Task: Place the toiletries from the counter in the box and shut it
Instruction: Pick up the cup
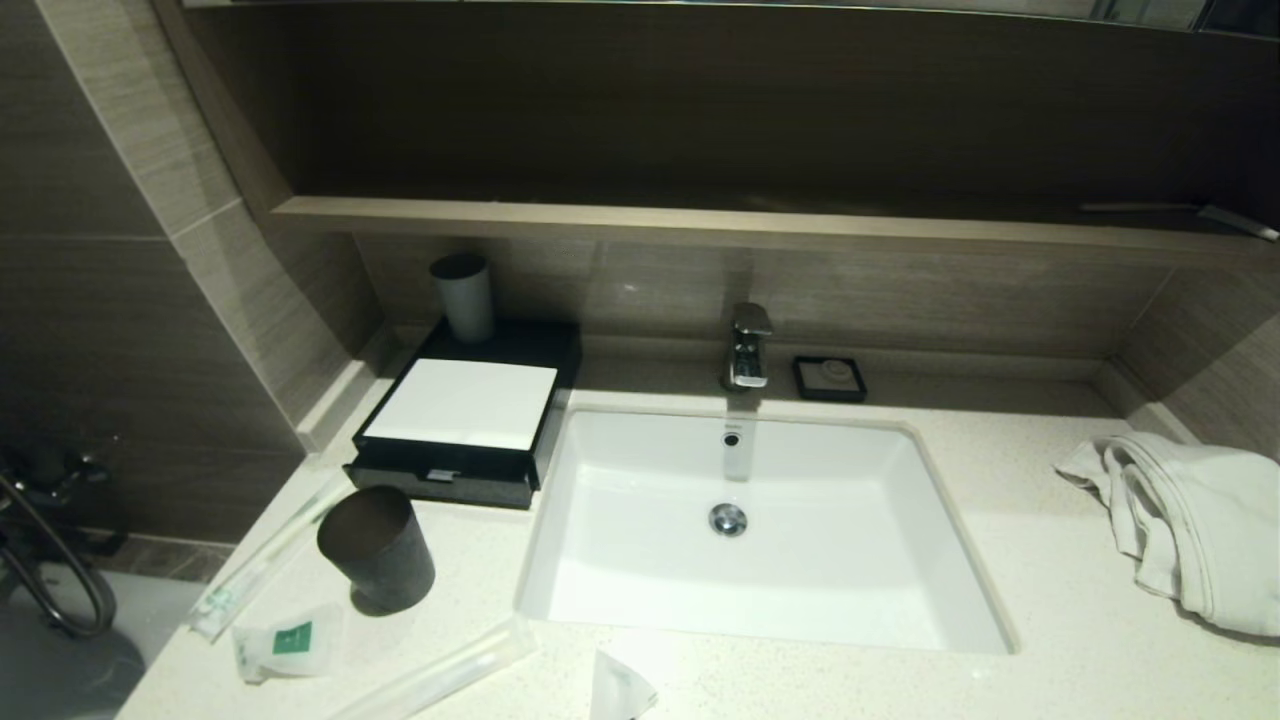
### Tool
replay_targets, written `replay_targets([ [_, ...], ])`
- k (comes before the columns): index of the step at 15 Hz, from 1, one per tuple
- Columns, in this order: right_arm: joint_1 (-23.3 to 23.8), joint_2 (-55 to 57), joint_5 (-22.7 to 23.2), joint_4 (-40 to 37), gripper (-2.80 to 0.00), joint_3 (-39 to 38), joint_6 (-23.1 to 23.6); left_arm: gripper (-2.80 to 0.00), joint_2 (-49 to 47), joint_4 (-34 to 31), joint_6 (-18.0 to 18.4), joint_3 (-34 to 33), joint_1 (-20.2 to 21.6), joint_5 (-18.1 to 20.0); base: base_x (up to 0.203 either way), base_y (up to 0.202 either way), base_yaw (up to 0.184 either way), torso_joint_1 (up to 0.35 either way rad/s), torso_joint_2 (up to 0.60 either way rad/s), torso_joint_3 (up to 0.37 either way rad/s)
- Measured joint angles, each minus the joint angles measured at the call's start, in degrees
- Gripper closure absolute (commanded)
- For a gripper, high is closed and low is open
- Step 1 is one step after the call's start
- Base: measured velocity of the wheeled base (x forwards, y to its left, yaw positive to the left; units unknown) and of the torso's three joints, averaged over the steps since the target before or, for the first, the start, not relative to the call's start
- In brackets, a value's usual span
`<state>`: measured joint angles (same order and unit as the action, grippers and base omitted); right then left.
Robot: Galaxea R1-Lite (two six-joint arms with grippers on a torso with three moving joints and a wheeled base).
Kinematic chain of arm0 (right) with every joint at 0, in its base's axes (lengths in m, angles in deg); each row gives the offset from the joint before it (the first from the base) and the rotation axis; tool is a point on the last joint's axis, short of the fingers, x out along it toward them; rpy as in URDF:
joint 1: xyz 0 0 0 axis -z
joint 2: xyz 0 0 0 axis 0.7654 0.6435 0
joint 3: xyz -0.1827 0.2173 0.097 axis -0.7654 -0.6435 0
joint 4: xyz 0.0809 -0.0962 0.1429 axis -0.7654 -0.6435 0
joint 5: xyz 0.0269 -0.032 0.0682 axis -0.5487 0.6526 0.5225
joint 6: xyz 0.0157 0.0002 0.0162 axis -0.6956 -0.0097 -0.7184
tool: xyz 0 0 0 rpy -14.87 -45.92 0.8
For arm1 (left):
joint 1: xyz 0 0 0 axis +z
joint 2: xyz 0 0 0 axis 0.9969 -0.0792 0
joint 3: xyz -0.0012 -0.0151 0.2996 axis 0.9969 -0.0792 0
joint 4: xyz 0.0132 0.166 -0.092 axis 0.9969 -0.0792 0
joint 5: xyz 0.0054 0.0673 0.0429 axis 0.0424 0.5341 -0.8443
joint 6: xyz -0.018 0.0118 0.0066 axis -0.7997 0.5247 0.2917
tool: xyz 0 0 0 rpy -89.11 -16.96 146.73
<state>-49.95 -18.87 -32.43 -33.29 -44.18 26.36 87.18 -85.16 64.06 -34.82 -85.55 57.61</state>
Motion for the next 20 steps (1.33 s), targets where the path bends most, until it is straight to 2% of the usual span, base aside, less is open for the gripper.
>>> replay_targets([
  [20,0.0,0.0,0.0,0.0,0.0,0.0,0.02,0.0,0.0,0.03,0.0,0.0,-0.01,-0.13,0.0,0.0,0.0,0.0,0.0,0.0],
])
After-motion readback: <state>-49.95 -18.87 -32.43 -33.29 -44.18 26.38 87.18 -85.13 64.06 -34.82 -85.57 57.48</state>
